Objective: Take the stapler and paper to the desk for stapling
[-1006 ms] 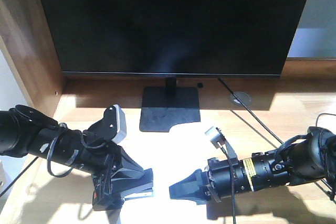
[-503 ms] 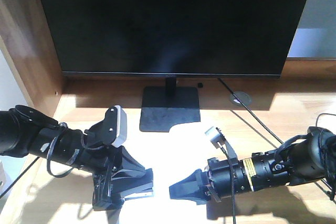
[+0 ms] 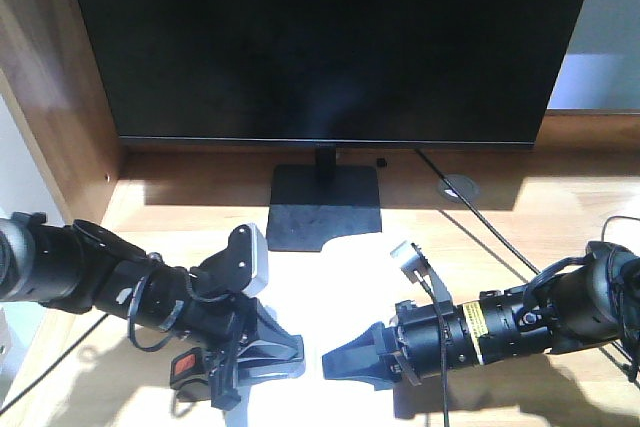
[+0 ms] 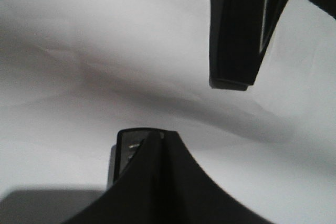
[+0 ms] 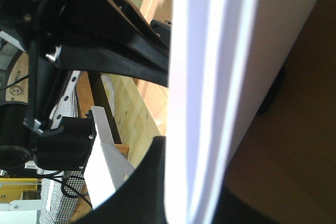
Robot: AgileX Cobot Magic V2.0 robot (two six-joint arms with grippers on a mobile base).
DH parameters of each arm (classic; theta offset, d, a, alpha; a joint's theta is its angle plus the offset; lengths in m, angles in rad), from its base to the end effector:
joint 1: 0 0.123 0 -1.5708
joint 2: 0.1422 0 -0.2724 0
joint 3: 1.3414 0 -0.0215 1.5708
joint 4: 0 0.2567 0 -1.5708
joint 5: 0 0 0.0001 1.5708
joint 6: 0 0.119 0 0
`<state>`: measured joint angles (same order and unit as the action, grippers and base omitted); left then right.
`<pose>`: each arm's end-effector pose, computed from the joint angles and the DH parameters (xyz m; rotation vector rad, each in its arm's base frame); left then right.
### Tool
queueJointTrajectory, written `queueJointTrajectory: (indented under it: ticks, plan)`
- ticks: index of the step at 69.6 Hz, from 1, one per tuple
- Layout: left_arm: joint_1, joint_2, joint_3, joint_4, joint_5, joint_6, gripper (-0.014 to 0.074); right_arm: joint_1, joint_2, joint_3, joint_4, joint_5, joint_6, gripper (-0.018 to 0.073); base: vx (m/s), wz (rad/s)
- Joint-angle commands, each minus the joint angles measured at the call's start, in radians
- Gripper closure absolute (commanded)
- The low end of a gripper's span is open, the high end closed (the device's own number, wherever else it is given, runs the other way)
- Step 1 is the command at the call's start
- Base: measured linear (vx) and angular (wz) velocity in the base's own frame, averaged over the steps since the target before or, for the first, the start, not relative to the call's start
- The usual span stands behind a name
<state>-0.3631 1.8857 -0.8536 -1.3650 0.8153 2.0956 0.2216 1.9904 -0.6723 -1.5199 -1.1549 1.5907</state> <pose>0.2703 -0.1935 0.0955 1.5343 1.9010 -0.8773 0.2417 0.1659 0.0751 -0.4576 2.4153 1.6549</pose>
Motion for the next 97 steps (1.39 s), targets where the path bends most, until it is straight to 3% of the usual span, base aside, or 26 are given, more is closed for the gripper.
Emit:
queueJointTrajectory:
  ticks: [1,34,72,97]
  plan:
    - [-0.004,-0.004,-0.007,0.014,-0.033,0.000,0.0603,-0.003,-0.036,-0.013,0.022,-0.085,-0.012,0.0562,0.00,0.00]
    - [-0.004,-0.024,-0.007,0.011,-0.039,-0.002,0.0603,-0.003,-0.036,-0.013,0.022,-0.088,-0.012,0.0562,0.00,0.00]
    - [-0.004,-0.347,-0.007,0.011,-0.045,-0.029,0.0603,-0.003,-0.036,-0.013,0.022,-0.089,-0.012,0.0562,0.00,0.00]
    - [-0.004,-0.378,-0.007,0.012,-0.054,-0.029,0.0603,-0.003,-0.038,-0.013,0.022,-0.090,-0.014,0.0517,0.00,0.00]
